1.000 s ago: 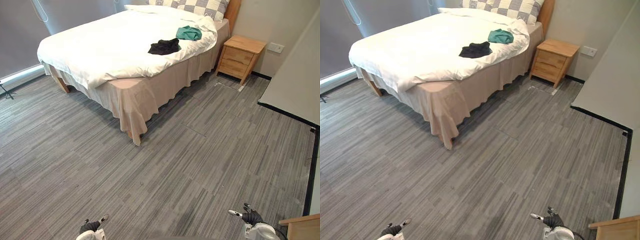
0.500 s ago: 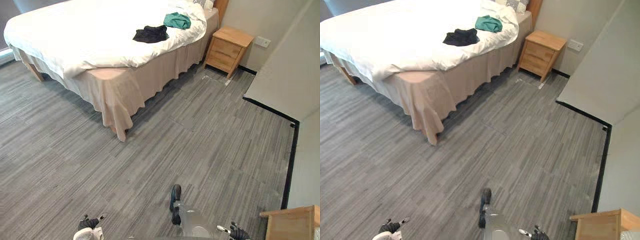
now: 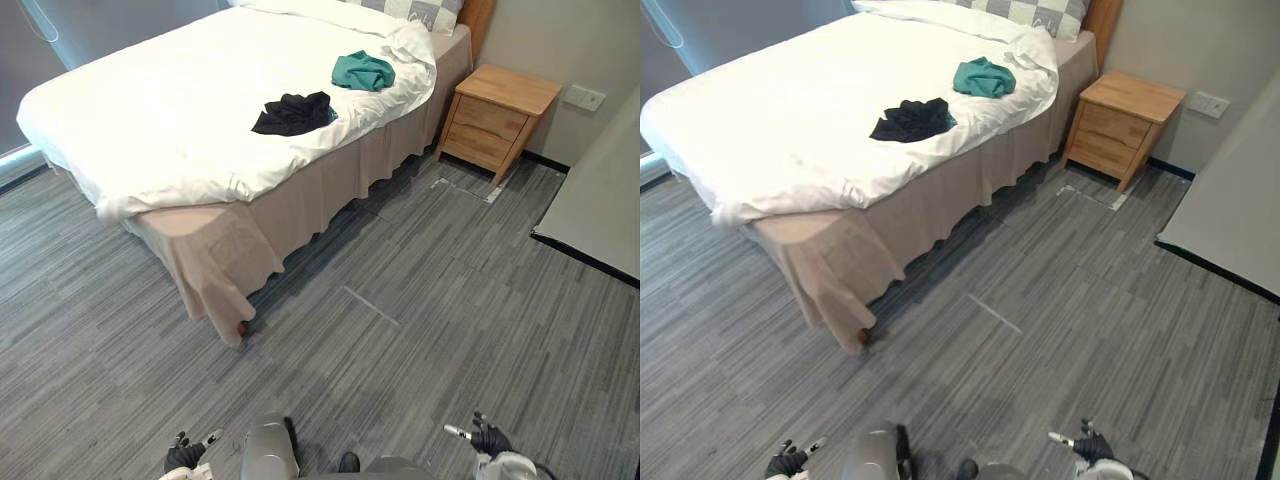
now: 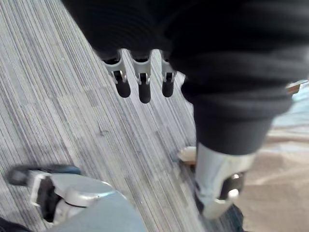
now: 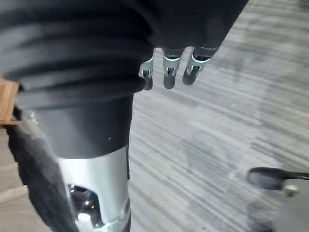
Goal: Tidy the bed and pick cloth on bed and put in laundry
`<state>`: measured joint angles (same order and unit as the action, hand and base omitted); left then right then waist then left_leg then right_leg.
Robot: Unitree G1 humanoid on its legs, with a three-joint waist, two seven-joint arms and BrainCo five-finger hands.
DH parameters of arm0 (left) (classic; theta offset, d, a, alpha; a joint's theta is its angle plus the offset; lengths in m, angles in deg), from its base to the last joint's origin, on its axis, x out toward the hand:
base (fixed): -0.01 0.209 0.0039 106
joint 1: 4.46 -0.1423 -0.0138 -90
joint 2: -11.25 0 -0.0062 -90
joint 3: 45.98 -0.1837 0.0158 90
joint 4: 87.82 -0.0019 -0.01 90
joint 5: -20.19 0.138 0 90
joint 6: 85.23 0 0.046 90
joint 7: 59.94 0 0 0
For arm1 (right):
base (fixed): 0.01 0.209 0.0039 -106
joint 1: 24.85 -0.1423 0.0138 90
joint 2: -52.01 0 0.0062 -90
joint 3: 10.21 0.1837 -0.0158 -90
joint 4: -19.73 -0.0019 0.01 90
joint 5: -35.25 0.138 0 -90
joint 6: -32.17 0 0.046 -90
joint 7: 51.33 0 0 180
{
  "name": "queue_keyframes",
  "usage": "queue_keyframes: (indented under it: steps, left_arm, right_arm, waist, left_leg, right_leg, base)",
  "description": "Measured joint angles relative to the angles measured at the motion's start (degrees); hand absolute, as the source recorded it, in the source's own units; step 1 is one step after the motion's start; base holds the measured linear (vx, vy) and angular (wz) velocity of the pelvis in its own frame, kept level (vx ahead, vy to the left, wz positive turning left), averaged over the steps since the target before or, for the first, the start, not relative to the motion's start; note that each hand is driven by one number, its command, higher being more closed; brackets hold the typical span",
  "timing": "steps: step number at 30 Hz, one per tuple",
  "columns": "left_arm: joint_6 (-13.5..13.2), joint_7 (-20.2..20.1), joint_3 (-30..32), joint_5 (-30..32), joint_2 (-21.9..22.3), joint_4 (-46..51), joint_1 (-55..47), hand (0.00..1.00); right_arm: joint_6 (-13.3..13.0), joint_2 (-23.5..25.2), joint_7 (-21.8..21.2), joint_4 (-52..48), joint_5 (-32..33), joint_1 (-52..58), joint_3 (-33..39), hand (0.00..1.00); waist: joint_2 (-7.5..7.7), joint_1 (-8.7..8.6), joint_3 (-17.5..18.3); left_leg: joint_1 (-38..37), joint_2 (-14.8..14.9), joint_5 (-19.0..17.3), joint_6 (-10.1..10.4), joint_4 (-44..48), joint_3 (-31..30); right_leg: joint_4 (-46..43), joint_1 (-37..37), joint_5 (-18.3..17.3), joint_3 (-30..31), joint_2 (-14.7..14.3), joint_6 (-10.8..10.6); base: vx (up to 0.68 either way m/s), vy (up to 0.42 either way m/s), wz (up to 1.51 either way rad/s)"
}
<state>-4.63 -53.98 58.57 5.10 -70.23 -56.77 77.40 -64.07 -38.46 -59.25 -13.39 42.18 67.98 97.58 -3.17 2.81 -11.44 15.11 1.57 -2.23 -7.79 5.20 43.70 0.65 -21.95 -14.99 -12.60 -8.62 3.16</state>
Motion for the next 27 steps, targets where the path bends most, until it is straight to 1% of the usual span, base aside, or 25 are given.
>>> queue_keyframes:
  steps: [1,2,3,4,5,6,8,9,10,11,12,13,14,15,16,17,18,19,20,21,22,23,24,25,27]
  left_arm:
    - [0.44,0.21,0.26,-0.53,-0.28,-0.15,0.09,0.0]
    - [1.61,1.0,-0.27,-1.42,-0.57,-0.53,1.02,0.0]
    - [1.66,0.93,-1.78,-1.15,-0.02,-0.61,2.17,0.0]
    - [1.74,0.93,-2.97,-0.84,0.03,-1.2,3.01,0.0]
    - [2.06,0.98,-4.25,-0.67,0.04,-2.13,3.31,0.0]
    - [2.27,1.04,-5.7,-0.64,-0.21,-2.88,3.13,0.0]
    - [2.29,1.5,-7.22,-0.81,-0.67,-2.99,2.49,0.0]
    - [2.2,1.67,-7.26,-0.85,-1.01,-2.52,3.0,0.0]
    - [1.97,1.7,-7.3,-0.75,-1.49,-2.34,3.28,0.0]
    - [1.84,1.73,-7.29,-0.74,-1.83,-2.36,3.67,0.0]
    - [1.61,1.8,-7.18,-0.66,-2.14,-2.47,4.12,0.0]
    - [1.36,2.76,-6.03,-0.66,-2.98,-2.49,4.11,0.0]
    - [1.25,2.9,-4.9,-0.62,-3.23,-2.48,3.59,0.0]
    - [1.2,2.93,-3.33,-0.59,-3.87,-2.2,2.28,0.0]
    - [1.33,2.91,-0.94,-0.74,-3.53,-1.73,0.95,0.0]
    - [1.37,2.58,-0.41,-1.03,-0.72,-0.09,-0.35,0.0]
    - [1.37,2.5,-0.26,-1.24,0.13,0.96,-0.73,0.0]
    - [1.47,2.32,-0.08,-1.13,2.14,2.16,-0.46,0.0]
    - [1.79,2.09,0.22,-0.43,2.94,2.11,-0.89,0.0]
    - [2.1,1.9,0.18,0.06,3.12,1.92,-1.17,0.0]
    - [2.66,1.47,-0.07,0.42,3.75,1.46,-1.58,0.0]
    - [2.67,1.47,-0.16,0.42,3.98,1.37,-1.6,0.0]
    - [2.63,1.46,-0.33,0.43,4.14,1.21,-1.65,0.0]
    - [2.47,1.48,-0.31,0.6,4.1,0.99,-1.56,0.0]
    - [1.68,1.56,-0.33,2.17,3.62,1.08,-1.39,0.0]
  right_arm:
    - [0.07,0.57,0.04,0.36,0.0,-0.27,-0.02,0.0]
    - [0.28,1.58,-0.31,0.45,-0.07,-0.7,-1.02,0.0]
    - [0.21,1.79,-0.56,1.62,-0.48,-1.82,-1.13,0.0]
    - [0.09,1.95,-0.62,3.67,-1.19,-3.09,-1.07,0.0]
    - [0.14,2.36,-0.6,5.35,-2.65,-4.2,-1.11,0.0]
    - [0.24,3.25,-0.64,5.36,-3.49,-3.94,-1.25,0.0]
    - [-0.13,4.82,-0.7,5.15,-4.68,-2.7,-2.89,0.0]
    - [-0.13,5.58,-0.6,5.1,-4.56,-1.98,-3.61,0.0]
    - [-0.04,6.17,-0.37,5.05,-4.33,-1.5,-4.61,0.0]
    - [0.05,6.63,-0.17,5.05,-4.13,-1.21,-4.68,0.0]
    - [0.27,7.5,0.16,5.06,-3.73,-0.53,-4.73,0.0]
    - [0.83,9.28,0.68,5.11,-3.45,-0.38,-5.16,0.0]
    - [1.19,10.07,1.1,5.11,-3.44,-0.04,-5.76,0.0]
    - [1.62,11.14,1.44,5.11,-3.44,0.83,-7.1,0.0]
    - [2.8,11.76,1.61,5.33,-3.42,1.72,-7.31,0.0]
    - [4.17,9.91,1.94,4.63,-3.08,1.15,-7.05,0.0]
    - [4.68,9.26,2.11,4.29,-2.52,1.5,-7.03,0.0]
    - [5.92,7.43,2.48,4.37,-2.33,1.61,-6.92,0.0]
    - [6.19,7.02,2.57,4.56,-2.37,0.76,-7.23,0.0]
    - [6.14,6.94,2.62,4.63,-2.37,0.24,-7.22,0.0]
    - [5.76,6.74,2.7,4.7,-2.36,-0.99,-6.54,0.0]
    - [5.54,6.54,2.75,4.61,-2.35,-1.41,-6.24,0.0]
    - [5.25,6.05,2.76,4.55,-2.36,-1.94,-5.46,0.0]
    - [5.23,6.24,2.81,4.56,-2.32,-2.17,-4.79,0.0]
    - [5.32,6.58,2.77,5.1,-2.17,-1.56,-4.44,0.0]
  waist:
    - [0.6,0.11,0.46]
    - [3.3,-0.62,1.62]
    - [3.93,-1.09,1.87]
    - [4.26,-1.42,1.8]
    - [4.29,-1.94,1.63]
    - [4.03,-1.95,1.17]
    - [2.12,-2.56,0.99]
    - [1.15,-2.68,1.41]
    - [0.77,-2.78,1.7]
    - [1.11,-2.9,1.7]
    - [2.11,-2.89,1.83]
    - [4.39,-2.5,1.29]
    - [5.6,-2.5,1.21]
    - [8.21,-2.26,1.47]
    - [10.47,-1.88,1.31]
    - [6.5,-1.18,1.41]
    - [6.04,-1.61,1.55]
    - [3.54,-1.8,1.19]
    - [2.99,-1.23,1.36]
    - [3.01,-0.87,1.55]
    - [3.06,-0.56,2.02]
    - [2.98,-0.63,2.1]
    - [2.51,-0.66,2.39]
    - [2.19,-0.68,3.07]
    - [2.84,-1.76,4.21]
  left_leg:
    - [-0.57,-0.96,2.79,-7.23,-0.3,-1.19]
    - [-0.6,-2.71,3.55,-8.12,1.62,-1.09]
    - [-1.15,-3.39,1.94,-7.69,1.03,-4.28]
    - [-1.98,-3.96,0.86,-6.69,1.78,-6.84]
    - [-4.6,-4.59,-0.4,-5.47,2.03,-9.15]
    - [-8.69,-4.74,-1.4,-4.18,1.82,-11.44]
    - [-17.2,-3.2,-3.37,-1.2,0.28,-18.07]
    - [-19.27,-1.62,-4.27,0.44,-0.62,-22.99]
    - [-19.94,-0.49,-5.37,1.37,-1.02,-27.76]
    - [-20.3,-0.25,-5.67,1.82,-1.26,-29.97]
    - [-20.51,-0.03,-6.39,3.05,-1.32,-33.2]
    - [-21.45,0.01,-7.81,5.31,-0.27,-36.81]
    - [-21.5,-0.14,-8.9,6.24,1.24,-38.27]
    - [-21.24,-1.24,-11.06,8.31,4.69,-39.96]
    - [-21.06,-1.41,-15.22,10.53,10.29,-41.34]
    - [-19.26,2.78,-15.92,12.14,14.84,-38.0]
    - [-17.79,4.02,-16.32,12.74,18.09,-35.77]
    - [-14.78,8.27,-16.49,14.25,25.54,-32.97]
    - [-12.23,10.8,-16.67,14.84,29.23,-30.22]
    - [-12.34,11.5,-16.79,14.52,28.11,-28.43]
    - [-13.64,11.79,-14.72,13.15,19.75,-26.03]
    - [-14.29,11.76,-12.35,12.71,15.6,-25.5]
    - [-15.3,11.67,-5.37,14.76,6.62,-25.57]
    - [-17.45,10.38,-3.02,16.48,2.07,-25.33]
    - [-18.27,9.13,-1.72,16.75,-1.8,-25.49]
  right_leg:
    - [-2.56,-0.09,-1.75,-0.17,0.03,-1.04]
    - [-14.51,4.68,-4.57,-3.74,2.86,-4.24]
    - [-33.1,13.02,-3.19,-6.37,6.37,-8.35]
    - [-44.09,18.17,-3.58,-7.56,9.41,-8.93]
    - [-48.8,20.28,-5.28,-8.65,11.94,-8.7]
    - [-49.03,20.18,-7.09,-8.95,13.51,-8.87]
    - [-41.06,20.37,-8.51,-8.24,14.48,-8.43]
    - [-33.36,23.25,-7.63,-4.79,14.08,-9.5]
    - [-25.6,25.78,-4.42,0.93,13.54,-11.65]
    - [-21.26,26.66,-2.3,3.93,13.43,-12.84]
    - [-14.77,27.42,1.36,8.52,13.67,-14.14]
    - [-7.73,28.09,7.35,13.29,14.41,-15.72]
    - [-6.19,28.08,9.71,14.06,14.81,-15.46]
    - [-5.28,27.91,13.36,14.95,15.64,-13.93]
    - [-8.65,27.49,16.92,14.87,16.44,-9.27]
    - [-9.96,26.31,16.12,12.45,14.26,-8.36]
    - [-8.19,24.49,13.73,12.05,14.1,-8.08]
    - [-4.94,21.11,14.23,8.76,12.42,-6.83]
    - [-2.24,18.77,15.06,7.02,12.05,-5.96]
    - [-1.55,18.26,15.18,6.59,12.2,-5.75]
    - [-1.02,17.96,15.19,5.91,12.8,-5.7]
    - [-0.93,17.94,15.17,5.48,13.0,-5.73]
    - [-0.55,17.96,14.87,4.98,13.17,-6.12]
    - [-0.31,18.03,14.66,4.92,13.73,-6.46]
    - [-0.34,18.22,13.9,3.53,14.54,-7.52]
  base:
    - [0.9,0.011,0.42]
    - [0.86,0.005,0.72]
    - [0.83,0.008,1.02]
    - [0.54,0.044,1.01]
    - [0.52,0.036,0.96]
    - [0.66,0.012,1.25]
    - [0.72,-0.108,1.61]
    - [0.59,-0.282,2.04]
    - [0.44,-0.302,1.93]
    - [0.34,-0.276,1.67]
    - [0.45,-0.39,1.71]
    - [0.46,-0.412,1.63]
    - [0.59,-0.526,1.51]
    - [0.55,-0.512,1.19]
    - [0.6,-0.553,1.25]
    - [0.45,-0.391,1.21]
    - [0.37,-0.271,1.31]
    - [0.33,-0.219,1.1]
    - [0.31,-0.223,0.72]
    - [0.28,-0.227,0.15]
    - [0.22,-0.176,-0.01]
    - [0.22,-0.162,0.06]
    - [0.21,-0.037,0.06]
    - [0.17,-0.007,0.12]
    - [0.15,0.051,0.24]
